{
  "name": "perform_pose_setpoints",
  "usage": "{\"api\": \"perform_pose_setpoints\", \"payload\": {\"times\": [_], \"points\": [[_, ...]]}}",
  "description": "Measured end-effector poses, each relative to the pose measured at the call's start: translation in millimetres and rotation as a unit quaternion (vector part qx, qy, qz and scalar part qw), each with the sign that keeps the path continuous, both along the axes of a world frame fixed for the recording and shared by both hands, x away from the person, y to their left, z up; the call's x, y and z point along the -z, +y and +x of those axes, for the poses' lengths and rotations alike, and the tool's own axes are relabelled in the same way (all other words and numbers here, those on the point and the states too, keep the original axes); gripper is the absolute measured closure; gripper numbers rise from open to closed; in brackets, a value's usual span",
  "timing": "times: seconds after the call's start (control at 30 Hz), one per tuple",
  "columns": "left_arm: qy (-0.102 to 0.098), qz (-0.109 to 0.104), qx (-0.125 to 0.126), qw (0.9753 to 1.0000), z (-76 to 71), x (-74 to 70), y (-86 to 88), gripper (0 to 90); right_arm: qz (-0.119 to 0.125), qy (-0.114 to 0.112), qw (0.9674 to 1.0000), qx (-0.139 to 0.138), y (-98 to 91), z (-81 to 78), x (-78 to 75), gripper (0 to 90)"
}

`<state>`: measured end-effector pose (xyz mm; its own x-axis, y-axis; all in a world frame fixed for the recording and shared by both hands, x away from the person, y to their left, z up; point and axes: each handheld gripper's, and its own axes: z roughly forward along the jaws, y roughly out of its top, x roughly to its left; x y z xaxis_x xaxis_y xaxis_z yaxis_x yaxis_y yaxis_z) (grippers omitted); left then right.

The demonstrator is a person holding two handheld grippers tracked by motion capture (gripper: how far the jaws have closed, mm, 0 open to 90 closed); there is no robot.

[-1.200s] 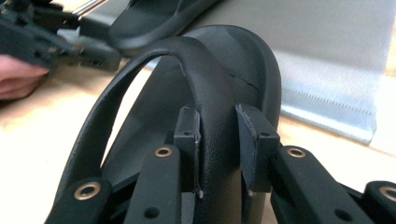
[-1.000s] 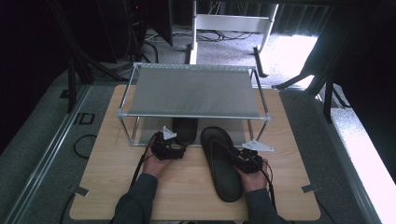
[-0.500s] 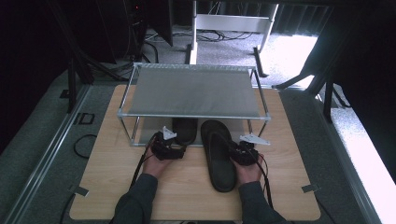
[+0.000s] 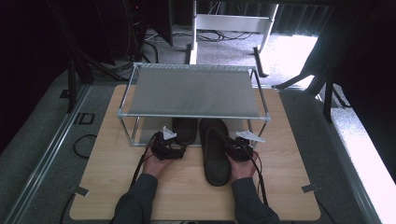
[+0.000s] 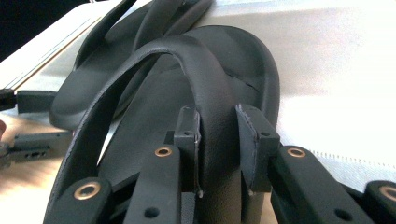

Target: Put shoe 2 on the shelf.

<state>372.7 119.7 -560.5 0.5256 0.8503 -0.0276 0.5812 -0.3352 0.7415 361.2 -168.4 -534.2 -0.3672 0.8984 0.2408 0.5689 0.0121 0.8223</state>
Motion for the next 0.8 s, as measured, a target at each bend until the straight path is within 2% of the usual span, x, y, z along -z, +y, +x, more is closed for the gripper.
{"api": "perform_pose_setpoints", "payload": {"times": [0.2, 0.5, 0.7, 0.8], "points": [[0.000, 0.000, 0.000, 1.0000, -0.1, 0.0, 0.0, 20.5, 0.004, -0.001, 0.9999, 0.011, 5.1, 6.6, 0.6, 70.8], [0.001, 0.000, 0.000, 1.0000, 0.0, 0.0, 0.2, 20.5, -0.002, -0.004, 0.9995, 0.031, 12.2, 17.0, -0.1, 70.8], [0.000, 0.000, 0.000, 1.0000, -0.1, 0.0, 0.1, 20.5, -0.003, -0.001, 0.9997, 0.024, 12.8, 19.9, 0.8, 68.7], [0.001, 0.000, 0.000, 1.0000, -0.1, 0.0, 0.2, 20.5, -0.001, 0.006, 0.9998, 0.017, 10.7, 20.8, 1.0, 62.7]]}}
